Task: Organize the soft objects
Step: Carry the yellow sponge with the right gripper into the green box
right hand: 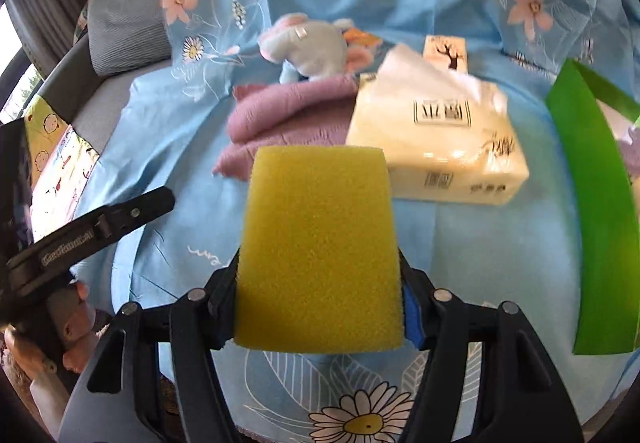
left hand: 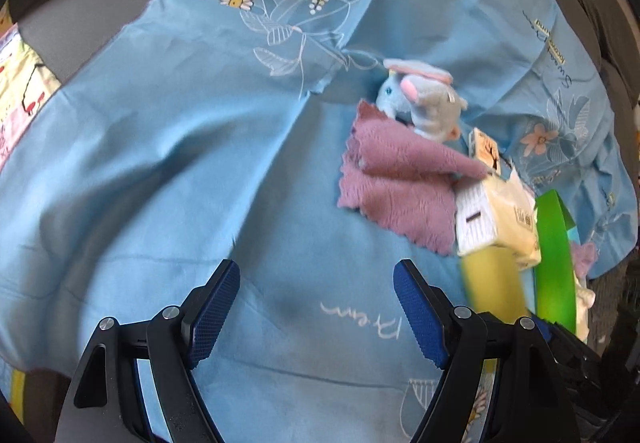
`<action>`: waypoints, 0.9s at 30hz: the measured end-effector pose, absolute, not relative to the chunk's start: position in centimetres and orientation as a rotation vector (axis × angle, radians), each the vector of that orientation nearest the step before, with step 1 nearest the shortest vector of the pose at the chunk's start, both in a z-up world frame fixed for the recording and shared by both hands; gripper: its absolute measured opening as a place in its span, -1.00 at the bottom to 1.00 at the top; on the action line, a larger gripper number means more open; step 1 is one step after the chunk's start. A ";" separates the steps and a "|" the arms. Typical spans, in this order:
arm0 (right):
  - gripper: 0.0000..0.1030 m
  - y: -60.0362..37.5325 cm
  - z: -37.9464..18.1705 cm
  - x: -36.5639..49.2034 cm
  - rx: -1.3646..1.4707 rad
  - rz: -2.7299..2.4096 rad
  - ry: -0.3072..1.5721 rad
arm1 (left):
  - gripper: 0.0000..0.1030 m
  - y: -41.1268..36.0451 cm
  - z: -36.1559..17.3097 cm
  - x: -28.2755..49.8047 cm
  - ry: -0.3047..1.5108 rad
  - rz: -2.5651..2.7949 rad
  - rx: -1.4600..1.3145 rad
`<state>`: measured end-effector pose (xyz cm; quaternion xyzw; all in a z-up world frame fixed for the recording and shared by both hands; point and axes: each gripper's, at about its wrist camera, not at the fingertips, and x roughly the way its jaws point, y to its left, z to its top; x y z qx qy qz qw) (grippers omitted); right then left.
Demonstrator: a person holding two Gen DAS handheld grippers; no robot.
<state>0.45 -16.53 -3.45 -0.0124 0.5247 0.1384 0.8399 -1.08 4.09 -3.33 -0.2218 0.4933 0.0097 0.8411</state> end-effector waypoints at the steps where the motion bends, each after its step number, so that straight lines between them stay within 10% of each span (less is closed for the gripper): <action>1: 0.63 -16.4 -3.6 0.1 -0.033 0.296 1.112 | 0.55 3.7 -3.4 -1.4 1.053 0.040 -0.449; 3: 0.90 -16.8 -3.6 -0.2 -0.006 0.306 1.099 | 0.55 3.2 -3.4 -1.9 1.051 0.063 -0.432; 11: 0.90 -21.2 -0.7 -1.2 0.199 0.341 1.009 | 0.55 1.3 -3.0 -4.2 1.050 -0.021 -0.494; 22: 0.08 -21.7 -3.0 0.7 0.299 0.396 1.079 | 0.47 -5.7 -4.4 -4.5 1.089 -0.224 -0.442; 27: -0.08 -21.0 -4.8 1.2 0.286 0.413 1.133 | 0.09 -7.4 -5.4 -4.0 1.089 -0.254 -0.420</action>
